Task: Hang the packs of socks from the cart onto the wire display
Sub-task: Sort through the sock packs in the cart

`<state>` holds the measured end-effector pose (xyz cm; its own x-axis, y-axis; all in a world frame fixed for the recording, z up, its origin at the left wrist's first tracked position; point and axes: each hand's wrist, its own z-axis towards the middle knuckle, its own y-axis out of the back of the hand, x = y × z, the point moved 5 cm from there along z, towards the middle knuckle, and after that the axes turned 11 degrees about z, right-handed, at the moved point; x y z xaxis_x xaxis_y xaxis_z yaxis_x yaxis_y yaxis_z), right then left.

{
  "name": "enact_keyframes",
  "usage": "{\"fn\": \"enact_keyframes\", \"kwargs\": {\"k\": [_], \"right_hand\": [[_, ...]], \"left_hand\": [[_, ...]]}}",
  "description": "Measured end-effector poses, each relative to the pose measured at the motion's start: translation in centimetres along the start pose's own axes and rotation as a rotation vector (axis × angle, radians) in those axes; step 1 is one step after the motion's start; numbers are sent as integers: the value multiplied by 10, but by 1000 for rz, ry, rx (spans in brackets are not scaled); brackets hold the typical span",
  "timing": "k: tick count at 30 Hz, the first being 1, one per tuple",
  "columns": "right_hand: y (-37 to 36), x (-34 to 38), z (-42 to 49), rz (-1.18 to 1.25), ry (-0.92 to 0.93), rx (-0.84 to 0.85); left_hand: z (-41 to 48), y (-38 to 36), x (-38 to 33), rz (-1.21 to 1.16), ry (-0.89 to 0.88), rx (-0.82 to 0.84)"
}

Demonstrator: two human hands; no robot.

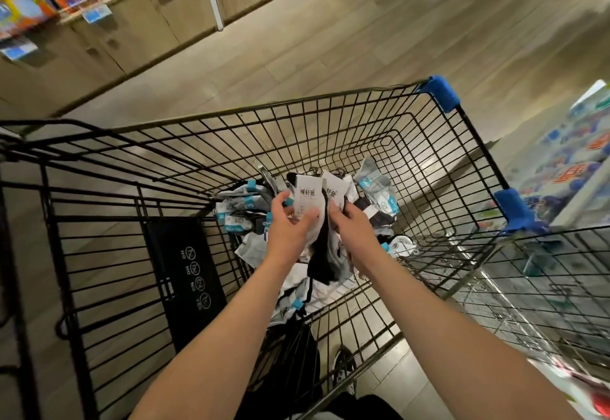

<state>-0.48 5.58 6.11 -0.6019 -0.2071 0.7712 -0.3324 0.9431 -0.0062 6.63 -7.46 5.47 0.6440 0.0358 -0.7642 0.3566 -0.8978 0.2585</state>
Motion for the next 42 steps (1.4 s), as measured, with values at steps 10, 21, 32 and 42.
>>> {"fn": "enact_keyframes", "kwargs": {"k": [10, 21, 32, 42], "right_hand": [[85, 73, -75, -86, 334, -370], [238, 98, -241, 12, 600, -684], [378, 14, -383, 395, 573, -1006], [455, 35, -465, 455, 709, -1348]], "left_hand": [[-54, -36, -86, 133, -201, 10], [-213, -150, -191, 279, -573, 172], [-348, -315, -177, 475, -756, 542], [-421, -410, -236, 551, -1010, 797]]}}
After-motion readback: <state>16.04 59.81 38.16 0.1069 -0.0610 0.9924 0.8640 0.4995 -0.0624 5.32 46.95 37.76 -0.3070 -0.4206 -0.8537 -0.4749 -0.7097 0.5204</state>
